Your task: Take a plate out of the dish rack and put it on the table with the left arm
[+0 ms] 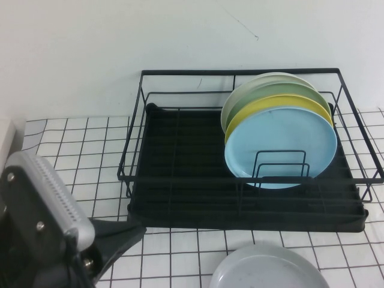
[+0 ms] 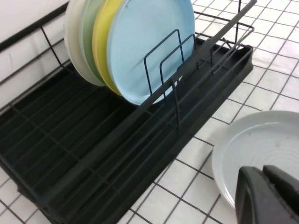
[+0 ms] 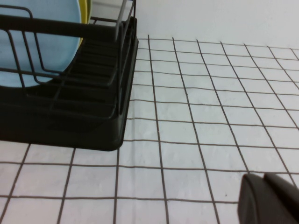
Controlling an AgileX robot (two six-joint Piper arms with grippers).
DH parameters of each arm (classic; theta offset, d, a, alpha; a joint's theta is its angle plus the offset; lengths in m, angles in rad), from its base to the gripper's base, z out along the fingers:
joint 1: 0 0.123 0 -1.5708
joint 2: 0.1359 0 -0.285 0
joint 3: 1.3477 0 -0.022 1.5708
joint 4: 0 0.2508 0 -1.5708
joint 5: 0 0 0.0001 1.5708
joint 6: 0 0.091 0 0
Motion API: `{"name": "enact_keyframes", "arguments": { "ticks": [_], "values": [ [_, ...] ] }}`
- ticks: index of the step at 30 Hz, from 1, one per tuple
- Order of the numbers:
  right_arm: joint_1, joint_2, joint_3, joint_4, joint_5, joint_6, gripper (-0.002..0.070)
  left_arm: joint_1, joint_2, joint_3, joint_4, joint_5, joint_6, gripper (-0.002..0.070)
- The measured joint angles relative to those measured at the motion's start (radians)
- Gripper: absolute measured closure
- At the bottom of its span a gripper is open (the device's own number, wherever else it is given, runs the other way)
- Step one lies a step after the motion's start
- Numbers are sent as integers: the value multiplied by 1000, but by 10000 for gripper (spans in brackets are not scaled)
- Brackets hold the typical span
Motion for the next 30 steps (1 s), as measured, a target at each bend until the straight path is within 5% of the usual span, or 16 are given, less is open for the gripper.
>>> {"name": "enact_keyframes", "arguments": {
  "ticks": [18, 23, 30],
  "values": [
    [0, 0, 0, 0, 0, 0, 678, 18, -259, 395, 91, -553, 18, 677],
    [0, 0, 0, 0, 0, 0, 678, 136, -464, 545, 92, -618, -23, 677],
    [0, 0, 0, 0, 0, 0, 678, 386, -647, 614, 107, -453, -126, 677]
  ]
}}
